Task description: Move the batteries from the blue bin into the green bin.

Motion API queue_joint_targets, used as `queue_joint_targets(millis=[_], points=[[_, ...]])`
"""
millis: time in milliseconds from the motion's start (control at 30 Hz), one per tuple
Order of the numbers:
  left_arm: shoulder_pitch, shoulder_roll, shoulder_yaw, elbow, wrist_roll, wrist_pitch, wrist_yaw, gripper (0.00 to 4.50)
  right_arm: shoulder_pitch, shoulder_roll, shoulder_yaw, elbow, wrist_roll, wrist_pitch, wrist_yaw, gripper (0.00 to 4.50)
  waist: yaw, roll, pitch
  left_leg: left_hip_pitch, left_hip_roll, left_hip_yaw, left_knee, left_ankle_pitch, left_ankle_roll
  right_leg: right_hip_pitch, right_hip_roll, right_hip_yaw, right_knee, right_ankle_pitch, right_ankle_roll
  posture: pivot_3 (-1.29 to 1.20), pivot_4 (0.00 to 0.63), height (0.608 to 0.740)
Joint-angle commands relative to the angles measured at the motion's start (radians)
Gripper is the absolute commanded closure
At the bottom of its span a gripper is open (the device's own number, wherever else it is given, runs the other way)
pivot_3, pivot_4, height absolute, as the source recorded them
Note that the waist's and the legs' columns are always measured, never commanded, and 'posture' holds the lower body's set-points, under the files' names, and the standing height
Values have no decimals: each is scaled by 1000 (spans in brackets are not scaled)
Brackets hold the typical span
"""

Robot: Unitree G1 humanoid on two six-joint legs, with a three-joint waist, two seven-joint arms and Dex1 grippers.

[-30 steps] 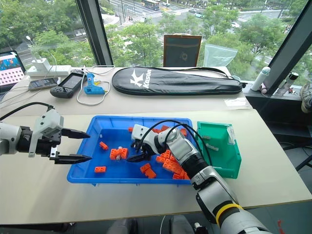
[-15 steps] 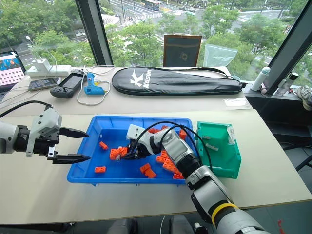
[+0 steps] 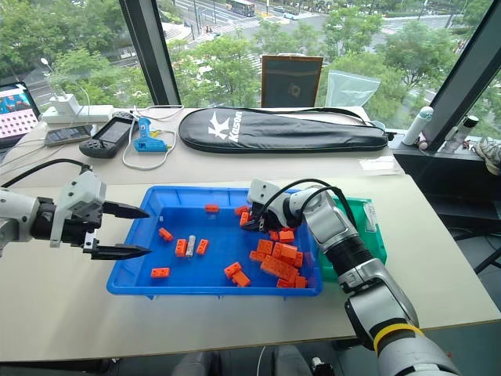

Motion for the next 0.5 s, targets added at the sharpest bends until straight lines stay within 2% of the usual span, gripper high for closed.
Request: queue_joint_targets(millis=[33,67,133,200,333,500], points=[[-27,3,-1,13,11,-21,-12,0,-12,0,-29,-58,9,8,-14,2057,0,0,0,0,0,0,0,0,0,0,0,0,0,0,0,0,150,740],[-30,3,-3,16,12,-23,-13,0,-11,2,-29,-66,10,8,-18,1863,1,0,0,0,0,0,0,0,0,0,0,0,0,0,0,0,150,740],[-33,3,-5,19,13,-25,-15,0,-10,9,-30,-78,11,4,-28,1137,3,0,0,0,0,0,0,0,0,0,0,0,0,0,0,0,150,740],[-33,9,-3,23,16,-27,-21,0,-1,47,-25,-155,66,97,0,536,5,0,0,0,0,0,0,0,0,0,0,0,0,0,0,0,150,740],[-24,19,7,23,18,-26,-26,0,15,110,23,-244,109,170,37,536,1,0,0,0,0,0,0,0,0,0,0,0,1,0,0,0,150,740],[-19,25,11,14,19,-20,-23,0,-7,204,74,-178,88,139,3,536,8,0,0,0,0,0,1,0,0,0,-1,0,1,0,0,0,150,740]])
